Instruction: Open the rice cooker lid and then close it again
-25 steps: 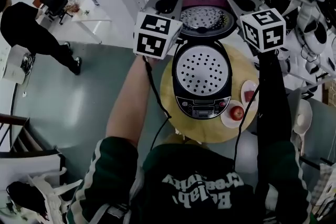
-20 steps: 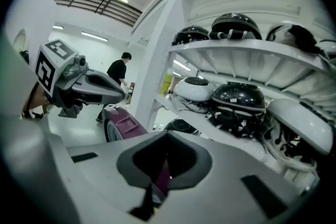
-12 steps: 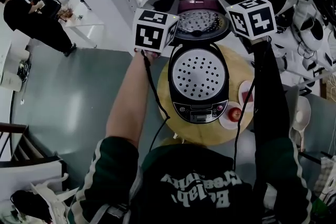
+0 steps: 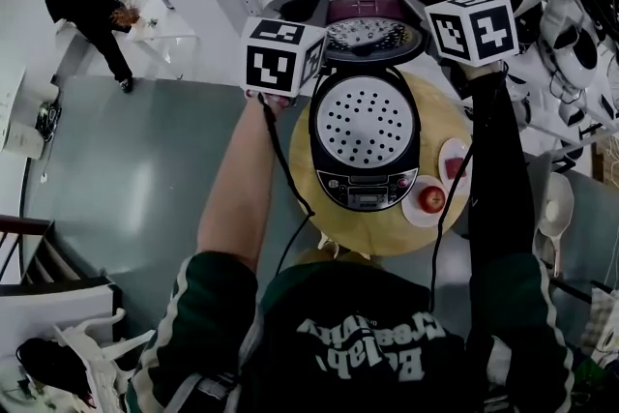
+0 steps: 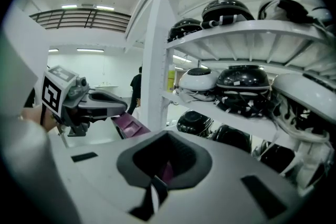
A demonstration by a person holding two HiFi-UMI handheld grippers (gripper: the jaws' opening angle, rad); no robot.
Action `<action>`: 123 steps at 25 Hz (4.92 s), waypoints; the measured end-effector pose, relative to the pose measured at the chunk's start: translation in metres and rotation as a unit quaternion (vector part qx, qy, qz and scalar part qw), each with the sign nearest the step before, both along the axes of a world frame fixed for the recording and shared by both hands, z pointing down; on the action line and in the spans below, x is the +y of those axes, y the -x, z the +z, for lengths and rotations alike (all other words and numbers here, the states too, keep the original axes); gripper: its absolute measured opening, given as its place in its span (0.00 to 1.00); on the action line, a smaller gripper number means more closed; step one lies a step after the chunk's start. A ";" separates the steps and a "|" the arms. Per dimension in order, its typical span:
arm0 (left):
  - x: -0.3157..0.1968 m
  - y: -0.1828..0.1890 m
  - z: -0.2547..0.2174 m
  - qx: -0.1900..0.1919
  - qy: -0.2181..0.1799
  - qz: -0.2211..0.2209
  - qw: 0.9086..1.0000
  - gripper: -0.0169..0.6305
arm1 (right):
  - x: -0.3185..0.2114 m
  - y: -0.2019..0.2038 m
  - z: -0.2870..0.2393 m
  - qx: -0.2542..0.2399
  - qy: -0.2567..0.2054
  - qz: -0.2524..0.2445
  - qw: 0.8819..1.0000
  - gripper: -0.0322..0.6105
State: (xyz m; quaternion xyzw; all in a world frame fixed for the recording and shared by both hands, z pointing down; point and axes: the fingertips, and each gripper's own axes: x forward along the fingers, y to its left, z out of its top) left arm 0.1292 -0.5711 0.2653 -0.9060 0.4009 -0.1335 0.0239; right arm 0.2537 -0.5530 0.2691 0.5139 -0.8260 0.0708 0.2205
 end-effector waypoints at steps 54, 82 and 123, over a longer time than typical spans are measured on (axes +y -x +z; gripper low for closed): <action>0.227 0.023 0.210 0.012 0.169 -0.023 0.985 0.02 | 0.227 0.036 0.210 -0.071 0.135 -0.036 0.988 0.05; 0.229 0.022 0.249 0.011 0.222 -0.016 0.975 0.02 | 0.226 0.037 0.248 -0.068 0.237 -0.011 0.969 0.05; 0.252 0.052 0.104 0.079 -0.037 -0.063 0.994 0.02 | 0.262 0.031 0.095 -0.066 -0.198 0.028 0.978 0.05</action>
